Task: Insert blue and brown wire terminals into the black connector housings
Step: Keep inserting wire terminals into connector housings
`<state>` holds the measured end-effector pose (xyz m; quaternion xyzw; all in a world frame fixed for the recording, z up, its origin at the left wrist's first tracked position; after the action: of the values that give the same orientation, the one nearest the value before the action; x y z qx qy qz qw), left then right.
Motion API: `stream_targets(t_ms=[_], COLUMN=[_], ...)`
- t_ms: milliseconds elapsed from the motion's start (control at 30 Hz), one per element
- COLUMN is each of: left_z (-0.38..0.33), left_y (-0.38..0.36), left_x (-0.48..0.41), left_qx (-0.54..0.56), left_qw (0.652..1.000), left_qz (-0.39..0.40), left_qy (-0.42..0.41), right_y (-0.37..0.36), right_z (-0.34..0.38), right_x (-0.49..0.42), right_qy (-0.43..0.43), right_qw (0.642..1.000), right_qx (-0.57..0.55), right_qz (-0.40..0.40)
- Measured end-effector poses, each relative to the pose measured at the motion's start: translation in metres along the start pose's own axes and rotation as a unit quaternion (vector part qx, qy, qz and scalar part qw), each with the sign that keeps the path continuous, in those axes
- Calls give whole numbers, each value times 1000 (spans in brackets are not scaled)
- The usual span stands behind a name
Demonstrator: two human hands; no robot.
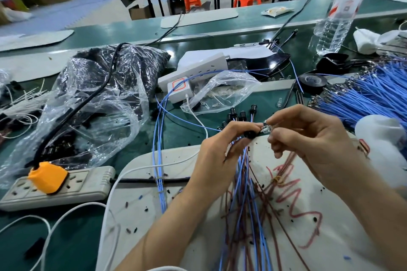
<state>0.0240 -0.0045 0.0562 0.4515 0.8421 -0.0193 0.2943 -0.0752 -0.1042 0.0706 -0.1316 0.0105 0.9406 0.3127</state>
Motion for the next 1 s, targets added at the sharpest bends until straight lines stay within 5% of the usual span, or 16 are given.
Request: stream_targets(t_ms=[533, 1000], left_z=[-1, 9], left_y=[-1, -7], left_x=[1, 2], left_qx=[-71, -71], left_qw=[997, 997], left_qz=[0, 22], left_qy=[-9, 17], right_y=[-2, 1], right_z=[-7, -13], right_x=[5, -1], right_qy=[28, 4], right_qw=[993, 984], right_qx=[99, 176], right_qz=[-54, -8])
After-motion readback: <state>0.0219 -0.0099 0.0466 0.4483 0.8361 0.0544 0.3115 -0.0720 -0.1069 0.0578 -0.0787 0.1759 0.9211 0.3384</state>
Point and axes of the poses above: each hand's wrist, its own x-axis away from the middle knuckle, its own y-axis out of the back of the hand, z = x × y, the point moved 8 cm from there along -x, towards the middle knuckle, and after that the axes turned 5 degrees about x, right-handed, at the moved point
